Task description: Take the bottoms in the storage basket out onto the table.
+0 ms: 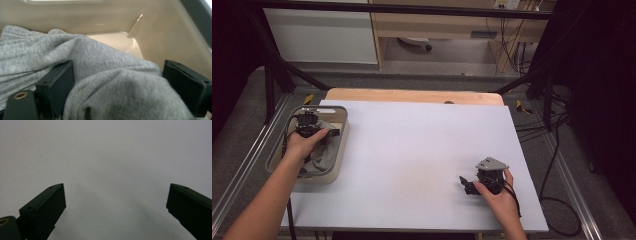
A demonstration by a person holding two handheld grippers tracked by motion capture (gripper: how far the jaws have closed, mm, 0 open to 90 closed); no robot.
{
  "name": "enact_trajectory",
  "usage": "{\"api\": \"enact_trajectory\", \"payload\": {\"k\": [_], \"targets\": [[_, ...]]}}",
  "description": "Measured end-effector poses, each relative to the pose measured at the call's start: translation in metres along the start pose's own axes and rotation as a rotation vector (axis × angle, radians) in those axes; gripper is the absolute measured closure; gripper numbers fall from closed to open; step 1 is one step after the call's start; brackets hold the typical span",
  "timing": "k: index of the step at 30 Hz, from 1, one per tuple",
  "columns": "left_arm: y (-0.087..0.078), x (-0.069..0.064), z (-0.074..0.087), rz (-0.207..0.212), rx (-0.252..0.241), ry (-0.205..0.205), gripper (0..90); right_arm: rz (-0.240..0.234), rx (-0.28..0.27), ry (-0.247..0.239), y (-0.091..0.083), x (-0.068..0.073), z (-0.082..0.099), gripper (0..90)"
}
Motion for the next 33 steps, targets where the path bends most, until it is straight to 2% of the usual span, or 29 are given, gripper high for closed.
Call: {"api": "enact_trajectory", "payload": {"k": [3, 7, 11, 14, 15, 16, 17, 19, 21, 23, 25, 26, 27, 28, 29, 30, 31, 32, 33], "targets": [[0.003, -0.003, 0.0, -0.014, 0.011, 0.013, 11.7, -0.002, 0.009, 0.0, 0.0, -0.001, 0.001, 3.1], [0.005, -0.004, 0.003, -0.016, 0.015, 0.017, 17.9, -0.003, 0.006, -0.007, 0.001, 0.0, 0.0, 3.1], [0.002, -0.004, 0.003, -0.006, 0.023, 0.013, 31.8, -0.004, 0.007, -0.015, 0.001, 0.001, 0.0, 3.1], [-0.001, -0.003, 0.002, 0.017, 0.042, -0.009, 44.5, -0.003, 0.006, -0.015, 0.0, 0.001, 0.0, 3.1], [-0.003, -0.002, 0.001, 0.041, 0.06, -0.02, 49.1, -0.003, 0.005, -0.015, 0.001, 0.001, 0.0, 3.1], [-0.003, -0.002, 0.001, 0.041, 0.06, -0.02, 51.8, -0.003, 0.005, -0.015, 0.001, 0.001, 0.0, 3.1], [-0.005, 0.002, 0.001, 0.067, 0.067, -0.045, 54.2, -0.002, 0.003, -0.017, 0.001, 0.001, 0.0, 3.1], [-0.006, 0.004, 0.001, 0.076, 0.066, -0.056, 57.4, -0.003, 0.007, -0.022, 0.001, 0.002, -0.001, 3.1], [-0.011, 0.005, 0.001, 0.09, 0.047, -0.064, 59.7, -0.003, 0.006, -0.023, 0.001, 0.002, -0.001, 3.1], [-0.016, 0.004, 0.0, 0.085, 0.025, -0.049, 61.4, -0.004, 0.0, -0.024, 0.001, 0.003, -0.002, 3.1], [-0.024, 0.0, 0.0, 0.085, -0.026, -0.046, 61.7, -0.003, -0.006, -0.028, 0.001, 0.003, -0.002, 3.1], [-0.024, 0.0, 0.0, 0.085, -0.026, -0.046, 61.7, -0.003, -0.006, -0.028, 0.001, 0.003, -0.002, 3.1], [-0.034, -0.005, 0.001, 0.092, -0.084, -0.05, 61.7, -0.005, -0.008, -0.031, 0.002, 0.003, -0.003, 3.1], [-0.034, -0.005, 0.001, 0.092, -0.084, -0.05, 61.7, -0.007, -0.006, -0.03, 0.002, 0.004, -0.003, 3.1], [-0.048, -0.012, 0.005, 0.11, -0.163, -0.04, 61.6, -0.007, -0.002, -0.027, 0.003, 0.004, -0.003, 3.1], [-0.048, -0.012, 0.005, 0.11, -0.163, -0.04, 61.6, -0.007, -0.002, -0.027, 0.003, 0.004, -0.003, 3.1], [-0.06, -0.018, 0.008, 0.112, -0.225, -0.026, 61.6, -0.004, -0.001, -0.023, 0.004, 0.005, -0.003, 3.1], [-0.06, -0.018, 0.008, 0.112, -0.225, -0.026, 61.5, -0.004, -0.001, -0.023, 0.004, 0.005, -0.003, 3.1], [-0.07, -0.021, 0.011, 0.124, -0.283, -0.025, 61.5, 0.0, -0.001, -0.028, 0.005, 0.006, -0.003, 3.1]]}}
Point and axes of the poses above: each handheld gripper's, and its own axes: y roughly forward along the jaws, z roughly out of its underside, x roughly to its left, the point moved 1 cm from there along y, roughly forward along the jaws, and after that the axes turned 4 degrees about y, right-handed, at the moved point
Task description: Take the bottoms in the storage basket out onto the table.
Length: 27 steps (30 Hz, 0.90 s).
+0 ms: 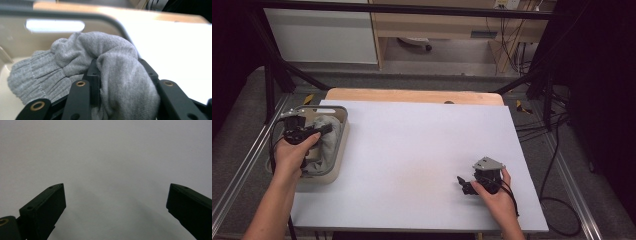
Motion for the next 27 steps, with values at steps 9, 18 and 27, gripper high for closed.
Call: {"api": "enact_trajectory", "payload": {"k": [9, 18, 27], "targets": [[-0.022, 0.009, 0.006, 0.058, -0.175, -0.084, 61.4, 0.008, -0.023, -0.003, 0.004, 0.002, -0.002, 3.0], [-0.038, 0.003, 0.011, 0.068, -0.25, -0.14, 61.1, -0.002, -0.016, -0.003, 0.003, 0.005, 0.0, 2.7], [-0.041, -0.002, 0.01, 0.066, -0.282, -0.16, 60.7, -0.019, -0.018, 0.001, 0.004, 0.004, 0.0, 2.3]]}}
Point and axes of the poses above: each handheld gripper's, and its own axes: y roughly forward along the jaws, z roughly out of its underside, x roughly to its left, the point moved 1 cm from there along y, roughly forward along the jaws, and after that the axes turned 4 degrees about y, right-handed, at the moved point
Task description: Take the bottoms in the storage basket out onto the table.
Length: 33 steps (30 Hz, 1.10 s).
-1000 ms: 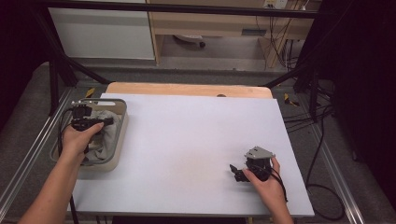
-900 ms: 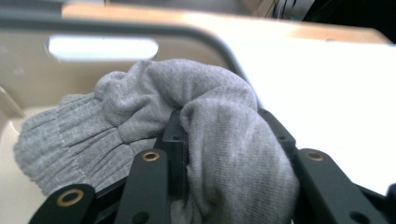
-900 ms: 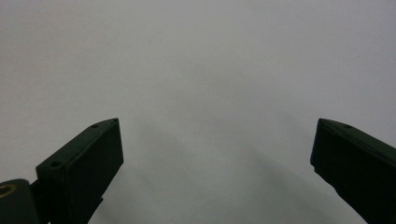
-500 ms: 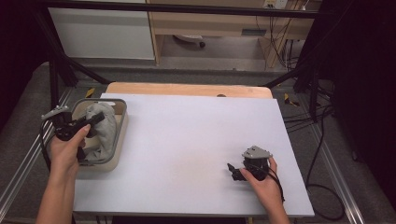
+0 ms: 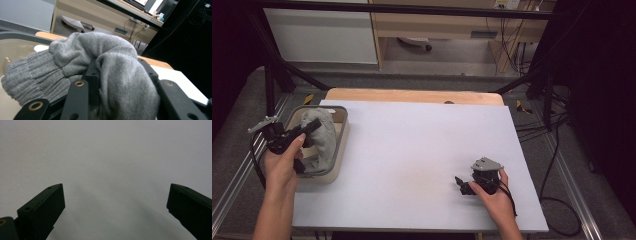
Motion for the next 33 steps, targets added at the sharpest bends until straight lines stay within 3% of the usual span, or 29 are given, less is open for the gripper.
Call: {"api": "enact_trajectory", "payload": {"k": [14, 23, 27, 33], "targets": [[-0.011, -0.017, -0.013, 0.033, -0.06, 0.006, 60.4, -0.003, 0.002, 0.0, 0.0, -0.001, 0.001, 2.4], [-0.018, -0.031, -0.023, 0.059, -0.086, 0.037, 60.3, 0.009, 0.0, 0.017, 0.0, -0.005, 0.002, 2.4], [-0.02, -0.035, -0.025, 0.076, -0.1, 0.026, 60.3, 0.006, 0.0, 0.017, 0.0, -0.005, 0.002, 2.4], [-0.022, -0.049, -0.031, 0.1, -0.105, 0.061, 60.1, -0.012, -0.011, 0.004, 0.0, -0.002, 0.001, 2.3]]}}
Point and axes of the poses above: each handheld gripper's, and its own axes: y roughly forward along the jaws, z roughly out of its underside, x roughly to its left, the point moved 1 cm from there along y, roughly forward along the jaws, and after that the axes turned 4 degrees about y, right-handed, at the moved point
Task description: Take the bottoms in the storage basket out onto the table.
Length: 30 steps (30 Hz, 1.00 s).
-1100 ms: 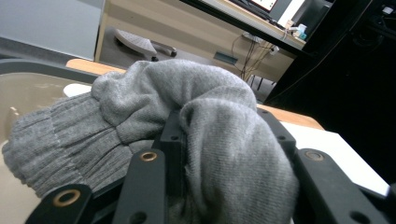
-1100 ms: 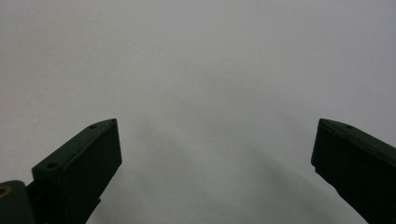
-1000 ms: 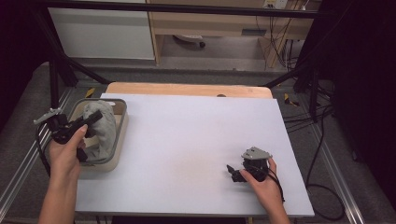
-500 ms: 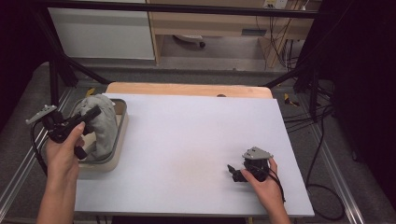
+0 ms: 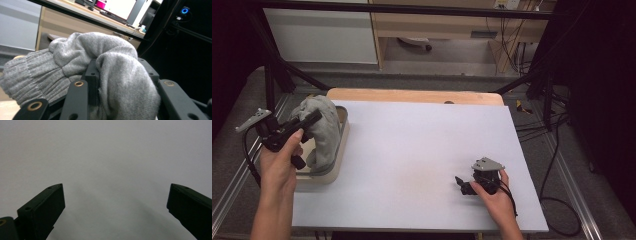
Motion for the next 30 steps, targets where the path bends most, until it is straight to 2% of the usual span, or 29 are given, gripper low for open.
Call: {"api": "enact_trajectory", "payload": {"k": [9, 20, 24, 30], "targets": [[0.008, -0.018, 0.001, 0.042, 0.019, 0.018, 60.0, -0.004, -0.003, 0.005, 0.0, 0.0, 0.0, 2.3], [0.012, -0.03, 0.002, 0.058, 0.024, 0.035, 59.8, -0.018, 0.006, 0.006, -0.001, 0.0, 0.0, 2.7], [0.011, -0.036, 0.0, 0.064, 0.018, 0.043, 59.8, -0.016, -0.005, 0.007, -0.002, -0.001, -0.001, 2.7], [0.008, -0.044, -0.004, 0.084, -0.011, 0.034, 59.8, -0.019, -0.005, 0.002, -0.002, 0.0, -0.001, 2.7]]}}
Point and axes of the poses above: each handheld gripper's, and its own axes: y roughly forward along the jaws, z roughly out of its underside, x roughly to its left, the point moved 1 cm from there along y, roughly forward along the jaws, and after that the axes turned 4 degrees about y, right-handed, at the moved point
